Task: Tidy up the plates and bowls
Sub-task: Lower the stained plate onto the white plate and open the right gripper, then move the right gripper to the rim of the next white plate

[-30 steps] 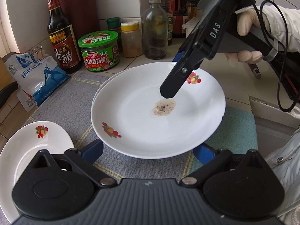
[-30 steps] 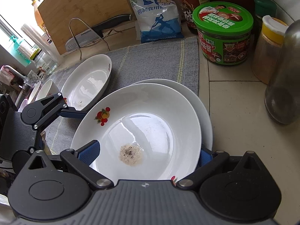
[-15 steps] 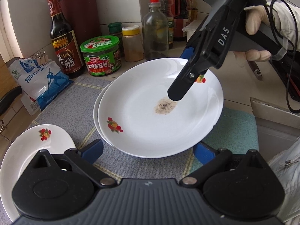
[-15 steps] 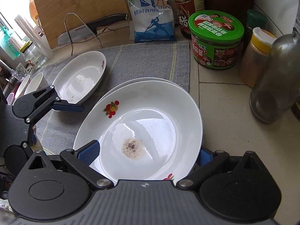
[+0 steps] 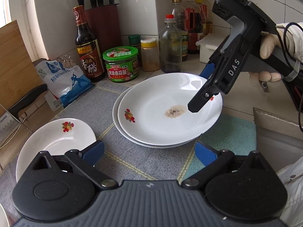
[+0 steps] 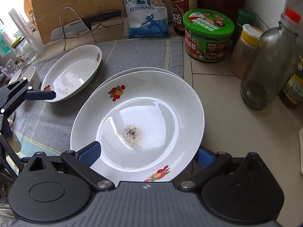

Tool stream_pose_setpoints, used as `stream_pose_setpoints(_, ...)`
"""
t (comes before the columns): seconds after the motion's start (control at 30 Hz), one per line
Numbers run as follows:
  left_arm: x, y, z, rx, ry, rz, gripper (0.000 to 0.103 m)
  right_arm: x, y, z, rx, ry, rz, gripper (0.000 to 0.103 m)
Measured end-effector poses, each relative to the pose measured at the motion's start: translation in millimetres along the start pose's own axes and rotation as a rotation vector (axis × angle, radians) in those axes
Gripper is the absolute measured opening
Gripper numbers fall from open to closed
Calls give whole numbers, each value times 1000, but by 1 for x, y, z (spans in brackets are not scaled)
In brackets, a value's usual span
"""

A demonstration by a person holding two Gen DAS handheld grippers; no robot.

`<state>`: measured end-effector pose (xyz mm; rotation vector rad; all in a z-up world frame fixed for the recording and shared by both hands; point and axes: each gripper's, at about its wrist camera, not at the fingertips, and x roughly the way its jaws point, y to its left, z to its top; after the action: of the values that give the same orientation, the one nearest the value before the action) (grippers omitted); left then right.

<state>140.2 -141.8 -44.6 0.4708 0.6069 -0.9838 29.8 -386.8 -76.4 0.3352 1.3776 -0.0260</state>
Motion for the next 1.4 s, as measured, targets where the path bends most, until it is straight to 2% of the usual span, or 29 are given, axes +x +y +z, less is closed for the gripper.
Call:
stream_pose_setpoints(0.13,-16,-1,-7,-40,-8,50,101,-4,7,-11,11,-19,-6,103)
stream_pose_setpoints(0.4,-40,3,-27,-178,16,189,102,-17,52,-20,-83,-145,-64,103)
stream_pose_setpoints(0.7,-37,29,-63,-349,101,377,102,-3,97,-8,-163,-175,1,103)
stream_pose_setpoints(0.83,-26,41,-71,-373,135,399,102,9,109,2,-193,-160,21,103)
stream_pose_setpoints(1.1,-1,69,-68,-428,151,381,102,31,119,30,-247,-129,47,103)
stream_pose_setpoints(1.2,5,78,-68,-465,138,353,102,39,119,46,-267,-116,63,103)
stream_pose_setpoints(1.4,11,86,-65,-455,110,350,103,61,119,80,-318,-87,96,103)
